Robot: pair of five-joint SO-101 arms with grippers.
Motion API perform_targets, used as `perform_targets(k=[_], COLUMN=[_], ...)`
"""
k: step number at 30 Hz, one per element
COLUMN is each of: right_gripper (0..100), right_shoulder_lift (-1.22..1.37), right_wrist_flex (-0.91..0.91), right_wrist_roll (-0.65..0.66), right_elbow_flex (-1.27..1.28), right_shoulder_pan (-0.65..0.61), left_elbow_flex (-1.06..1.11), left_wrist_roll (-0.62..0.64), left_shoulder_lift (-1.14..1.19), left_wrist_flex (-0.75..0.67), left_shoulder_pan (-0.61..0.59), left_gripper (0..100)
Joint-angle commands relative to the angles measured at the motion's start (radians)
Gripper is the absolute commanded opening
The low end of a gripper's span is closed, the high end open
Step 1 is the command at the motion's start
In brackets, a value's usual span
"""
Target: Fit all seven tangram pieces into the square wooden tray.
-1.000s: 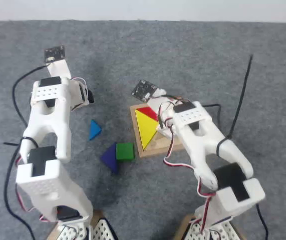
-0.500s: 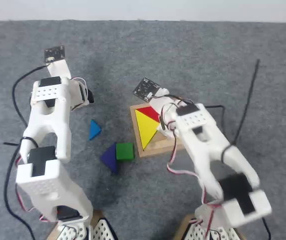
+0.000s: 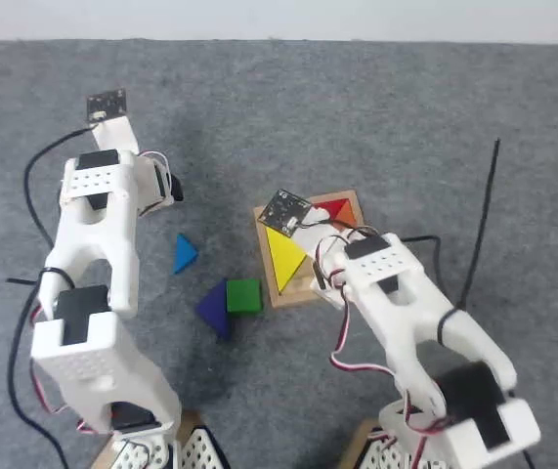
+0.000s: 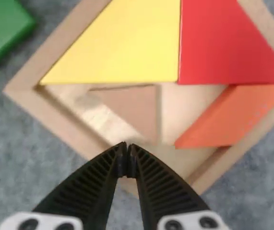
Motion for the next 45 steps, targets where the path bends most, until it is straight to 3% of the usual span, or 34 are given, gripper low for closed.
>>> perform_targets(k=[1,15,20,26,35,45], right_gripper=[2.3,2.2,2.1,2.2,2.3,2.3], right_shoulder_lift=[0.058,0.176,0.170,0.151,-0.110,0.143], right_wrist_flex=[-0.010,0.001,-0.001,0.058,0.087,0.028], right_wrist_roll=[0.003,0.002,-0.057,-0.063,-0.098,-0.091], right_elbow_flex=[-0.086,-0.325,-0.368,-0.345,-0.175,-0.219], right_shoulder_pan=[-0.010,0.096,0.099,0.065,-0.105,-0.101], left_elbow_flex=[-0.039,-0.039,-0.038,-0.028,-0.025,-0.024], left_wrist_roll=[0.005,0.005,0.005,0.005,0.003,0.003], left_shoulder_lift=[-0.012,-0.012,-0.012,-0.012,-0.012,-0.012], left_wrist_flex=[0.008,0.008,0.008,0.005,0.003,0.003], left_shoulder_pan=[0.006,0.006,0.006,0.008,0.023,0.021], left_gripper=[24,24,24,24,24,24])
